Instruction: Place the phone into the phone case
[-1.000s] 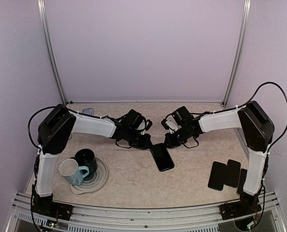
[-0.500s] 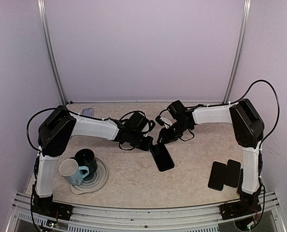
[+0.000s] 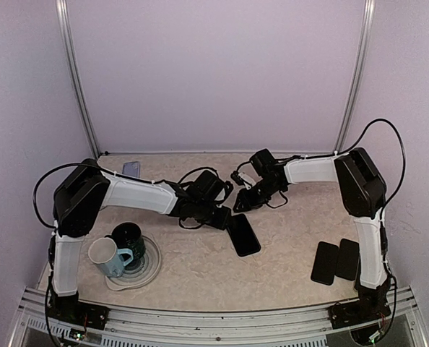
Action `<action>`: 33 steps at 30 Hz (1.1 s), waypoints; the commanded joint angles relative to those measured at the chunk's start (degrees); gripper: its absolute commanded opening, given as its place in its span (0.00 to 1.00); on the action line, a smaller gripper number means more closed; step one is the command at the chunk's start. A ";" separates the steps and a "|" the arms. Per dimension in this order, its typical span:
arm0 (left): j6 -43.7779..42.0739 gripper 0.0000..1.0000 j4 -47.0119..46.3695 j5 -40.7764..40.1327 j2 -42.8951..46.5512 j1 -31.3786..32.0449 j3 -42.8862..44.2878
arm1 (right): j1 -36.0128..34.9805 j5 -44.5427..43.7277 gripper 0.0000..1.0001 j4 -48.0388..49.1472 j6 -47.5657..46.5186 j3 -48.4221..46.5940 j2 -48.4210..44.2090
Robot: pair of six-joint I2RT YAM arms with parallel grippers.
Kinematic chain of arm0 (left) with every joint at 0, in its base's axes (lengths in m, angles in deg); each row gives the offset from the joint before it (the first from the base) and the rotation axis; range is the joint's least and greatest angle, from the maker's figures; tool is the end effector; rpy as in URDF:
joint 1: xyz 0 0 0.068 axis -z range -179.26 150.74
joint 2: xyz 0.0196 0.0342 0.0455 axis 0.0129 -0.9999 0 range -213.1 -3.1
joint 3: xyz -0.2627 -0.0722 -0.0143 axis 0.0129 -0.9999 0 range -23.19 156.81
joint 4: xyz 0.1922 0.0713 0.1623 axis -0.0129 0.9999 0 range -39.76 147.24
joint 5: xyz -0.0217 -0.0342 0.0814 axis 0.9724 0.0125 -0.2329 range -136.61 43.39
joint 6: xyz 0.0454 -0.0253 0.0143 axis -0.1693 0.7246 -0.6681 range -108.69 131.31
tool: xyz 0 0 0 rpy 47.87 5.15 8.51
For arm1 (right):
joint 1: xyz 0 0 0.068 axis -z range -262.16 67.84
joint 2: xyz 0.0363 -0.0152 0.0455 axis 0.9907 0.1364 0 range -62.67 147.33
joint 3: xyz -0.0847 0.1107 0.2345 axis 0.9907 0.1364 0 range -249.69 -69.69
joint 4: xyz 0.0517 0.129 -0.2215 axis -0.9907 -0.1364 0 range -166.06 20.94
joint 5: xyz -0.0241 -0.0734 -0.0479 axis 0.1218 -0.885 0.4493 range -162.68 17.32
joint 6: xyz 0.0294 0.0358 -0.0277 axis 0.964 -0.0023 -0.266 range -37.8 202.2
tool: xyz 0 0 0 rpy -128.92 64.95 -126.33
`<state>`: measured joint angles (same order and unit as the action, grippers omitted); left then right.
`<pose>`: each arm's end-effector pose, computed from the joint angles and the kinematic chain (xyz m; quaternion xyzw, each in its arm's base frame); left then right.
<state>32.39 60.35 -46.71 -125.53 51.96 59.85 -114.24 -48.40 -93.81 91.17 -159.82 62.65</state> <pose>0.2883 -0.3587 0.1439 0.2436 0.9060 -0.2035 0.2800 0.3826 0.2571 0.1446 -0.2425 0.9142 0.2790 0.1662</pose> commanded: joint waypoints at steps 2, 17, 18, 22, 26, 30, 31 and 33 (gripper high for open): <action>3.66 0.36 -4.06 -0.39 8.87 -2.04 -6.97 | 0.35 2.29 0.14 -1.03 -3.65 -1.06 2.52; 3.64 0.36 1.03 6.68 6.26 0.79 -9.09 | -0.79 7.53 0.01 4.64 3.13 26.99 -15.83; 3.66 0.36 1.07 7.05 5.93 1.13 -9.05 | -0.80 7.24 0.01 5.25 4.08 29.09 -17.60; 4.99 0.38 -0.09 8.88 6.43 1.43 -10.10 | -0.79 6.73 0.02 4.02 4.71 31.67 -23.29; 5.99 0.32 0.88 8.03 7.17 1.25 -10.10 | -0.18 3.28 0.06 1.99 3.57 28.33 -23.42; 6.87 0.17 4.09 6.40 6.41 1.25 -9.36 | -0.01 -2.34 0.02 -0.52 4.19 25.53 -19.81; 7.09 0.16 4.70 5.95 6.22 1.25 -9.43 | -0.03 -3.54 0.01 -0.30 4.54 26.36 -20.03; 7.38 0.16 5.39 4.99 5.47 1.22 -9.64 | -0.13 -5.13 0.00 -0.19 4.89 28.57 -21.13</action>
<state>38.53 62.84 -39.76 -119.21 53.27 49.49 -114.61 -47.88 -91.89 94.91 -133.37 41.44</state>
